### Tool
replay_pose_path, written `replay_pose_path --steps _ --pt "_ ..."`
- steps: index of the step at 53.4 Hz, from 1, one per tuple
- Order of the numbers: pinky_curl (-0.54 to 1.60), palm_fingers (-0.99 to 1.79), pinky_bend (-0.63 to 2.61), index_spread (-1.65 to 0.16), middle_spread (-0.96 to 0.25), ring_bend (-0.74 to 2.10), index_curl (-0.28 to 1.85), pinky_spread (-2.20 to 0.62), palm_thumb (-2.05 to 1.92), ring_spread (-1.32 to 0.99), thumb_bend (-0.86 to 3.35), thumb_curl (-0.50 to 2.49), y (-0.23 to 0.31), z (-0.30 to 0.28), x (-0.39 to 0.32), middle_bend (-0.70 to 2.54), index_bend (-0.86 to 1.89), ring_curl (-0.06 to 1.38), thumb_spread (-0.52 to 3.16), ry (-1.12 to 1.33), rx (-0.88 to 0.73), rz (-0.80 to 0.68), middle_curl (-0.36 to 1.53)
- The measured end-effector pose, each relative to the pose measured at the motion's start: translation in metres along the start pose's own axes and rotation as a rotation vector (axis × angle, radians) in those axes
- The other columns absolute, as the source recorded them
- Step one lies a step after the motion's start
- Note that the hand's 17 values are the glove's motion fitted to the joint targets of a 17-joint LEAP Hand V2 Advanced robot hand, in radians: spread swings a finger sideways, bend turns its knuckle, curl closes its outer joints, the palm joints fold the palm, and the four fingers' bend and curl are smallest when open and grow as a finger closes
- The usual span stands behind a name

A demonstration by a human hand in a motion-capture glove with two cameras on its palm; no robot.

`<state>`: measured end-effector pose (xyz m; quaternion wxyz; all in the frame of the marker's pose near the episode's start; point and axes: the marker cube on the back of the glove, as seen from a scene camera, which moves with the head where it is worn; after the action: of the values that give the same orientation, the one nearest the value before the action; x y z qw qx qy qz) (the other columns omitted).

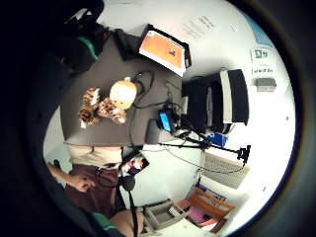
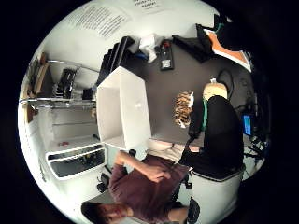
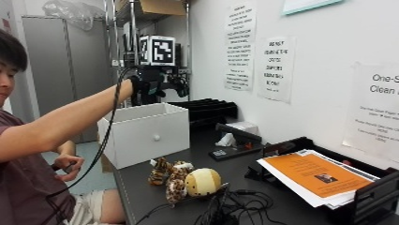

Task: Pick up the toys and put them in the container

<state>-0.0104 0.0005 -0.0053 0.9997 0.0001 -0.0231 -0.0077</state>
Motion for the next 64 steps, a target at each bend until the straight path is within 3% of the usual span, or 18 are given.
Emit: replay_pose_path --steps 9,21,22,46,52,53,64 --pt "0.23 0.44 0.65 -0.16 -0.05 0.55 0.12 -0.11 0.24 -0.17 0.27 0.08 -0.001 -0.006 -0.018 0.15 0.18 0.17 1.01 0.001 0.007 0.001 0.04" --pt "0.28 0.32 0.73 -0.21 -0.1 0.64 0.18 -0.13 0.19 -0.23 0.32 0.17 -0.011 -0.001 -0.017 0.17 0.17 0.22 1.47 0.069 -0.03 0.051 0.1" --pt "0.3 0.24 0.79 -0.22 -0.08 0.68 0.19 -0.13 0.19 -0.23 0.32 0.17 -0.012 -0.001 -0.017 0.02 0.2 0.23 1.49 0.071 -0.033 0.055 0.07" --pt "0.36 0.01 0.96 -0.24 -0.08 0.89 0.33 -0.1 0.07 -0.23 0.33 0.26 -0.029 -0.003 -0.016 0.14 0.24 0.32 1.6 0.071 -0.059 0.065 0.12" --pt "0.36 -0.04 0.98 -0.24 -0.07 0.9 0.36 -0.08 0.02 -0.22 0.31 0.26 -0.035 0.005 -0.009 0.11 0.24 0.33 1.6 0.101 -0.088 0.07 0.13" --pt "0.35 0.02 0.95 -0.24 -0.1 0.85 0.35 -0.08 0.02 -0.22 0.31 0.26 -0.037 0.007 -0.008 0.27 0.2 0.31 1.59 0.102 -0.094 0.066 0.17" --pt "0.35 -0.07 0.93 -0.25 -0.13 0.74 0.37 -0.04 -0.01 -0.18 0.29 0.27 -0.056 0.009 0.0 0.23 0.17 0.29 1.59 0.116 -0.12 0.116 0.23"
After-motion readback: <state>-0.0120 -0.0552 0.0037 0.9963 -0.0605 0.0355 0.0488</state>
